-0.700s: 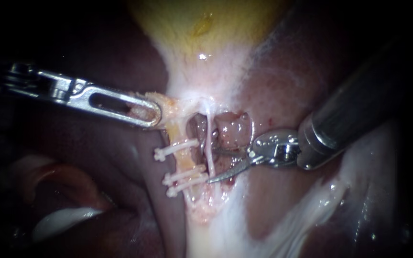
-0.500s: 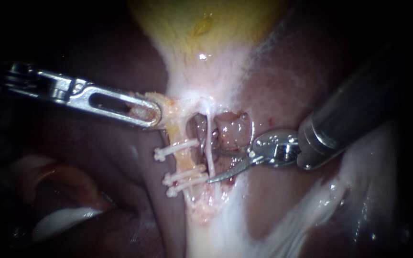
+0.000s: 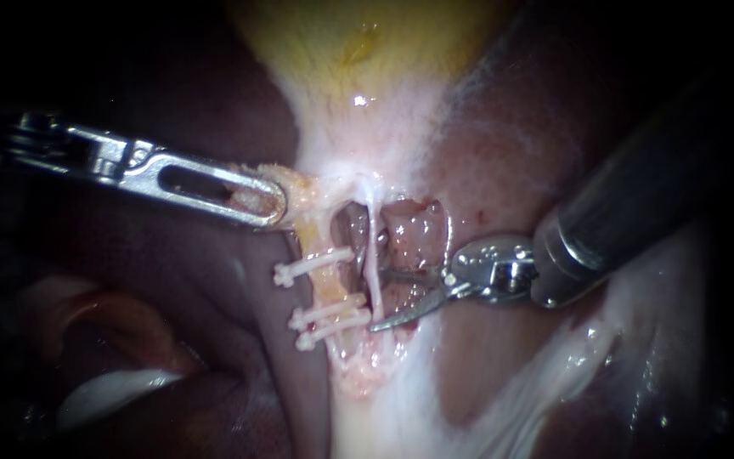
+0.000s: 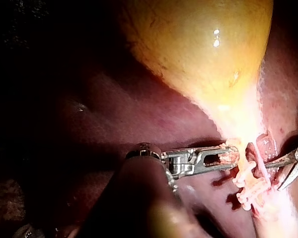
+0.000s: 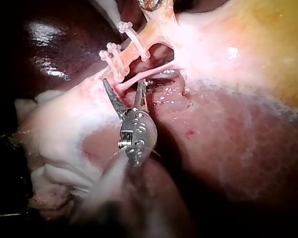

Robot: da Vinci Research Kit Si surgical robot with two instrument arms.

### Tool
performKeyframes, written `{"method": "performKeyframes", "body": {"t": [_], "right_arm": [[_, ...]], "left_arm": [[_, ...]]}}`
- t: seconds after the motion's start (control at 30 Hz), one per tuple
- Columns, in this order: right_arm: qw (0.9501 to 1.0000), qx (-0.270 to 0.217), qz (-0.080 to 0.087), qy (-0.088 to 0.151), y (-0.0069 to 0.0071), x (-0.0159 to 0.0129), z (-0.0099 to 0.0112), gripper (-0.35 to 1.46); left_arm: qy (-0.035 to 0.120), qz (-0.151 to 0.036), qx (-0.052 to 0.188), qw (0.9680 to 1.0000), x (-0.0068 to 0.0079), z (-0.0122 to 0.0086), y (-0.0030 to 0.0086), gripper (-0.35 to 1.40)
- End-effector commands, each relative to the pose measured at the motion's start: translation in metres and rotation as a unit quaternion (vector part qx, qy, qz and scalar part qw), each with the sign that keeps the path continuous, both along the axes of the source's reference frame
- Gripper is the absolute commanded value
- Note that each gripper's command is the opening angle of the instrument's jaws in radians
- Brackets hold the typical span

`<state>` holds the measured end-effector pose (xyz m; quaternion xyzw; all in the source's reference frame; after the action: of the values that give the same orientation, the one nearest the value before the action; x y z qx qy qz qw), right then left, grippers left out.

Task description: Go to the cutting position left tube

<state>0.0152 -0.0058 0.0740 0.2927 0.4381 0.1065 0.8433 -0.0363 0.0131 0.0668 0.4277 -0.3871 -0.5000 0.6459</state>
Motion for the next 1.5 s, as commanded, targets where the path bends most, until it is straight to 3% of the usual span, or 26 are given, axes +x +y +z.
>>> {"method": "performKeyframes", "body": {"t": [0.03,0.23,0.57,0.87,1.5], "right_arm": [[1.0000,0.002,-0.002,0.001,0.0000,-0.0001,-0.0002,1.32],[1.0000,-0.001,-0.002,0.004,0.0001,-0.0009,-0.0010,1.32],[1.0000,-0.007,0.006,0.003,0.0013,-0.0027,-0.0024,1.32],[0.9999,-0.009,0.010,0.004,0.0012,-0.0022,-0.0030,1.33],[0.9999,-0.001,-0.002,0.014,0.0001,0.0020,-0.0004,1.32]], "left_arm": [[0.000,0.000,0.000,1.0000,0.0000,0.0000,0.0000,-0.35],[0.000,0.000,0.000,1.0000,0.0000,0.0000,0.0000,-0.35],[0.000,0.000,0.000,1.0000,0.0000,0.0000,0.0000,-0.35],[0.000,0.000,0.000,1.0000,0.0000,0.0000,0.0000,-0.35],[0.001,-0.001,0.000,1.0000,-0.0001,-0.0005,-0.0003,-0.35]]}}
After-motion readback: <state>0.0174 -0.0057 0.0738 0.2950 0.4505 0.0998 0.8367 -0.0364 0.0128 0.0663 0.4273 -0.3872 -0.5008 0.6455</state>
